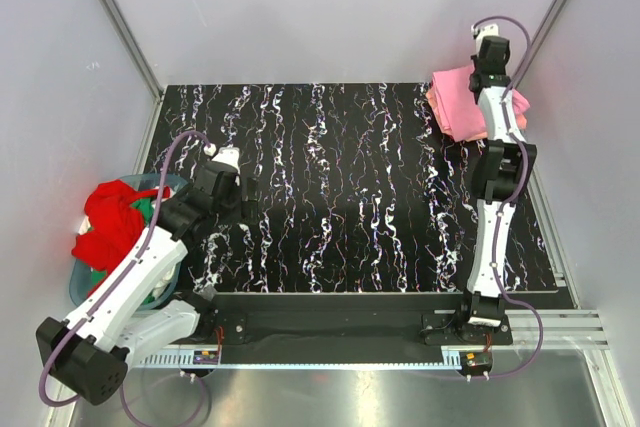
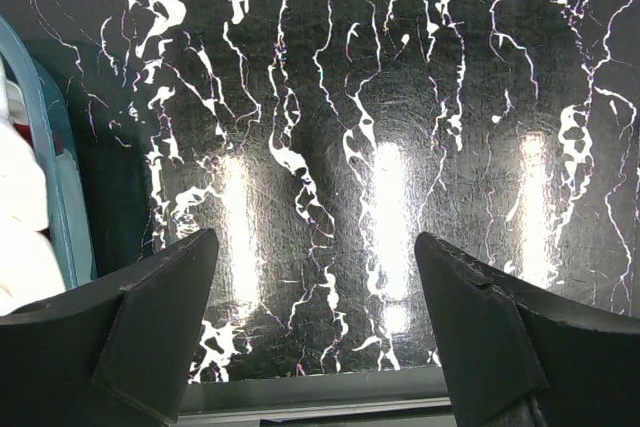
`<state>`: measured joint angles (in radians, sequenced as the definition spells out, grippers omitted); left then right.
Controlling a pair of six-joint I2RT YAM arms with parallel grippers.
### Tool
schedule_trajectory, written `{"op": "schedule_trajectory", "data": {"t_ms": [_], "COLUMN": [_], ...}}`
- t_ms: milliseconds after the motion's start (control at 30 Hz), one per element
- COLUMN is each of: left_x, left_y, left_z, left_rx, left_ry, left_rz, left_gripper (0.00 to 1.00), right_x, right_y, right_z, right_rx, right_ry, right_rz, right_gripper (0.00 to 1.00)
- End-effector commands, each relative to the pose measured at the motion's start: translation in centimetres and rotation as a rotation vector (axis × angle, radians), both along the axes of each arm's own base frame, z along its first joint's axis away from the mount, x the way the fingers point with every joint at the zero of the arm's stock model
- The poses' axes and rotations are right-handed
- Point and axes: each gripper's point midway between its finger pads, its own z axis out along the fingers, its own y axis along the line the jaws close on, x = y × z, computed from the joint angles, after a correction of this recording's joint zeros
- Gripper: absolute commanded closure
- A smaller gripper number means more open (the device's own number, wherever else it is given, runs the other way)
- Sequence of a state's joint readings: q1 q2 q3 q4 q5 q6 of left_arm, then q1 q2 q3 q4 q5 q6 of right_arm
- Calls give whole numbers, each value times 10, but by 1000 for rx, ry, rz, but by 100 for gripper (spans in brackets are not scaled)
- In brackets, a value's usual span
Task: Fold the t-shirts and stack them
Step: Neatly place the folded tshirt to the corner
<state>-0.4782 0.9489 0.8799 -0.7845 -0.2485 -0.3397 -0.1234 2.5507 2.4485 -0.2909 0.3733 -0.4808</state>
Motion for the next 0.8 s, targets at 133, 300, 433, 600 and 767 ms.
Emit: {"op": "schedule_trajectory", "data": {"t_ms": [133,300,433,600,767], "left_x": [8,9,9,8,8], "left_y": [4,5,5,5,6], "left_z": [1,1,0,1,7], "left_rx": [21,26,29,27,17], "left_ry": [-23,-24,-22,-23,-46], "left_rz": [21,26,27,28,32], "left_gripper": [14,14,14,14,14], "right_x": [35,36,28,4,-33], "right_y": [-9,-35,-60,-88,-92], "right_z": [11,-7,6,89,174], "right_rx": [-17,-16,-56,-74,-51], "right_ry": [-190,-236,-299,-456,-577], "right_rz": [24,-43,-128,-229,-288], "right_gripper": [97,46,0,0,0]}}
